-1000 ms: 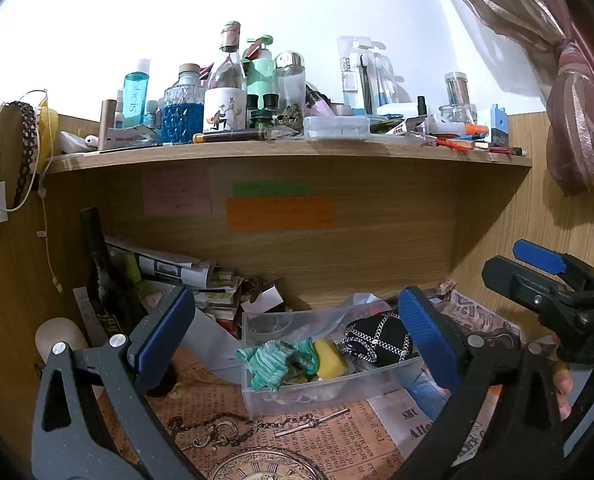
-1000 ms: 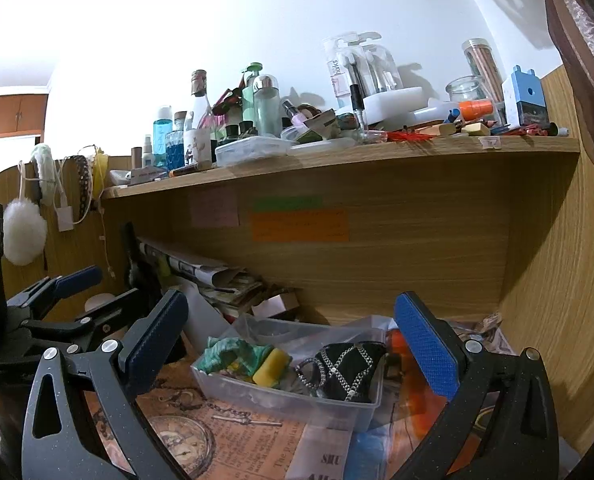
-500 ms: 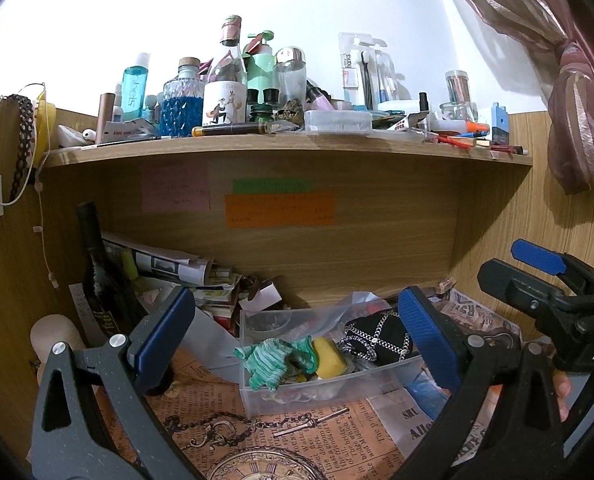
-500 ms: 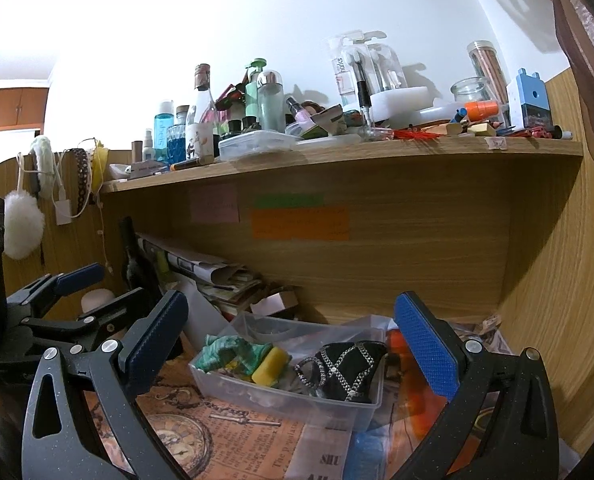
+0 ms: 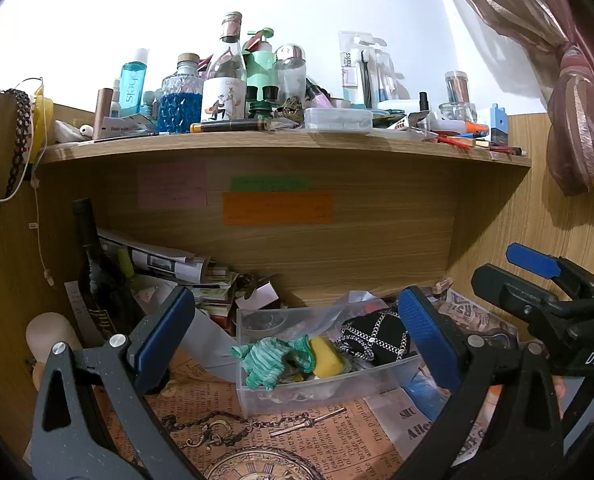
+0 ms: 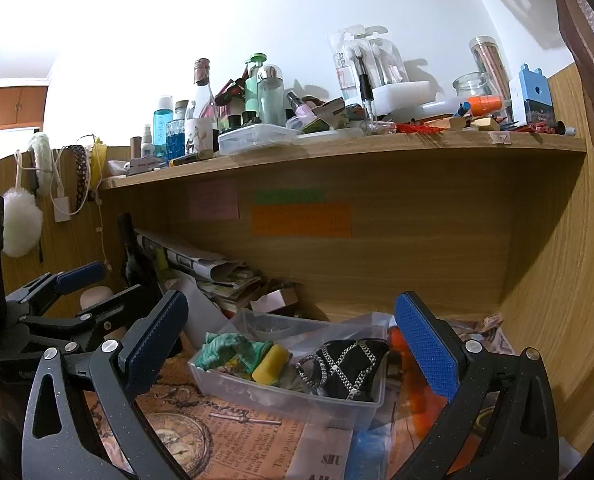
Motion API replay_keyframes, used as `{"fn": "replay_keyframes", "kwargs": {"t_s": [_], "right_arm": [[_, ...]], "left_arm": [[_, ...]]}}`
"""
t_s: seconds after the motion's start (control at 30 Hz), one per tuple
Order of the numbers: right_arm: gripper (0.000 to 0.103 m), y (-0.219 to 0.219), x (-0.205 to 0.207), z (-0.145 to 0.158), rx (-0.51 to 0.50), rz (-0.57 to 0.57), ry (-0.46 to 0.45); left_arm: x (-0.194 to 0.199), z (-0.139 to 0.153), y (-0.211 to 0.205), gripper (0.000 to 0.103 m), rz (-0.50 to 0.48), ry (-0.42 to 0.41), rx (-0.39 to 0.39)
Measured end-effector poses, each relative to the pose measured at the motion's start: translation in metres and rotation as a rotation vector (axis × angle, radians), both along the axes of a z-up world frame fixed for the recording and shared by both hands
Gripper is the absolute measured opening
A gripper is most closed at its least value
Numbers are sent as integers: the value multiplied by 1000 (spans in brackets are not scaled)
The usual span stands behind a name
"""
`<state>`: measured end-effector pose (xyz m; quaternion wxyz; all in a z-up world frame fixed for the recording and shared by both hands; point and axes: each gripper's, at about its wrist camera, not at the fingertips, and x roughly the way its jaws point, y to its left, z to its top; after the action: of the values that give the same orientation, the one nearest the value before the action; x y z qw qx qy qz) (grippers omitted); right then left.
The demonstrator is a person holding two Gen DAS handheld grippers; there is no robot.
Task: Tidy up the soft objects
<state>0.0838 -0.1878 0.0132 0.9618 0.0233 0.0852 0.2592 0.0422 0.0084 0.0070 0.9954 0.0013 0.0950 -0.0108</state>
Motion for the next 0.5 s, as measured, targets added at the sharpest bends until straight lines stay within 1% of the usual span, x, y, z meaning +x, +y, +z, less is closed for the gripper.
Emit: {"fn": "replay_keyframes", "kwargs": {"t_s": [0.33, 0.5], "right_arm": [[103, 1, 0, -1, -2, 1, 2], [103, 1, 2, -2, -7, 8, 4]], "left_arm": [[0, 0, 0, 103, 8, -15, -2], [0, 0, -2, 103, 5, -6, -11]]}}
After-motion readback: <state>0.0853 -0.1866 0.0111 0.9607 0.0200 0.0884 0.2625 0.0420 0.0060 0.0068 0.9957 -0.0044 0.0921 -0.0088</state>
